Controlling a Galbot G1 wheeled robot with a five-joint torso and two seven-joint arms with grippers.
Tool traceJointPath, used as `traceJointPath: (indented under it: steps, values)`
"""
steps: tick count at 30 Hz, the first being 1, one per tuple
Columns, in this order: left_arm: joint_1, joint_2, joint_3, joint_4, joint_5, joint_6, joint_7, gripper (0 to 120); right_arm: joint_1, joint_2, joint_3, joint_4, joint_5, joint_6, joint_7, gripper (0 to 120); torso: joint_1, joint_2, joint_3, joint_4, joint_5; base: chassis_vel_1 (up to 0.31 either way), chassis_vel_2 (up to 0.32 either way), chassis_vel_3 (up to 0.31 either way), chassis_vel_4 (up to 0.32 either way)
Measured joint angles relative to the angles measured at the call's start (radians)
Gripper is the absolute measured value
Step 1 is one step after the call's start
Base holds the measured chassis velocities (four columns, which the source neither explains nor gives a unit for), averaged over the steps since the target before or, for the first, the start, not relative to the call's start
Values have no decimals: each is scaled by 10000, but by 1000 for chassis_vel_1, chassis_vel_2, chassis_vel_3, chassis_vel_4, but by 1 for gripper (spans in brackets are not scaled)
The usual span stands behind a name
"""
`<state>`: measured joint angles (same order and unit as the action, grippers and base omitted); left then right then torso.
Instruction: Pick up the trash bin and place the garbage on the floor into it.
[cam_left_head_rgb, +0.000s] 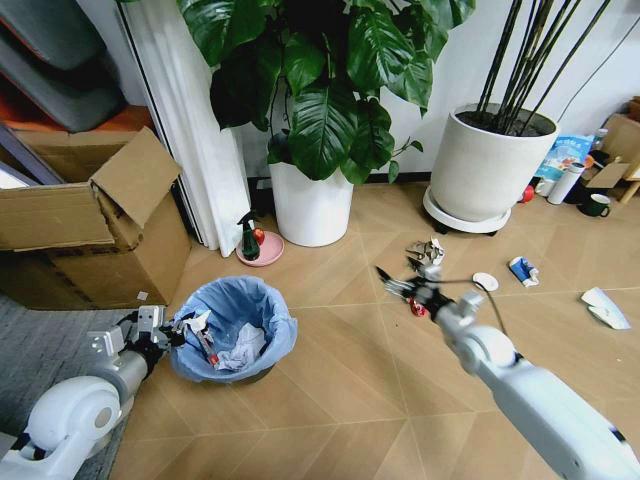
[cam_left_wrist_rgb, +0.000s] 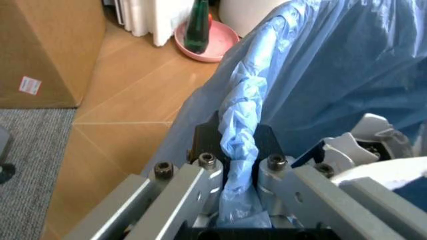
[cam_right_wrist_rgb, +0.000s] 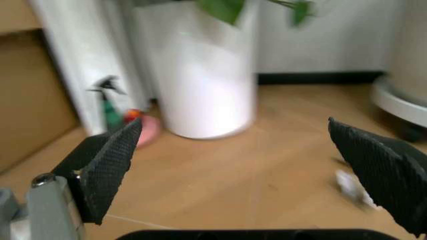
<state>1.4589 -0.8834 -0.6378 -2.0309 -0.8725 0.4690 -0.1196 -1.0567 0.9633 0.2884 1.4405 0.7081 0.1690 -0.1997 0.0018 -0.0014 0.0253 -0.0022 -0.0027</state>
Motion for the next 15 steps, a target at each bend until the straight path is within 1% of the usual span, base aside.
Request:
traceJointPath:
  steps: [1, 3, 4, 6, 7, 9, 10, 15]
  values:
    - [29, -117, -47, 0, 56, -15, 3, 1, -468, 311, 722, -140, -188, -1, -123, 100, 0, -1, 0, 1, -3, 0, 0, 0, 0]
    - [35, -247, -63, 3, 90, -33, 7, 1, -1081, 840, 1563, -303, -356, 6, -305, 100, 0, -1, -1, 2, -6, 0, 0, 0, 0]
    - [35, -247, -63, 3, 90, -33, 7, 1, -1081, 840, 1563, -303, -356, 6, -305, 100, 0, -1, -1, 2, -6, 0, 0, 0, 0]
    - [12, -296, -3, 43, 100, -40, 12, 1, -1799, 1491, 2379, -494, -543, 88, -620, 100, 0, -1, 0, -3, 3, 0, 0, 0, 0]
    - [12, -296, -3, 43, 100, -40, 12, 1, -1799, 1491, 2379, -494, -543, 88, -620, 100, 0, -1, 0, -3, 3, 0, 0, 0, 0]
    - [-4, -314, 40, 61, 105, -43, 17, 1, -2093, 1800, 2728, -578, -657, 159, -774, 100, 0, -1, 0, -3, -1, 0, 0, 0, 0]
    - [6, -403, 71, 66, 122, -51, 24, 1, -2491, 2202, 3136, -680, -740, 250, -975, 100, 0, 0, -1, -1, -2, 0, 0, 0, 0]
    - [27, -448, 99, 76, 164, -61, 25, 1, -2557, 2257, 3293, -713, -752, 286, -1069, 100, -1, 0, 0, 2, -4, -27, 5, 28, -2]
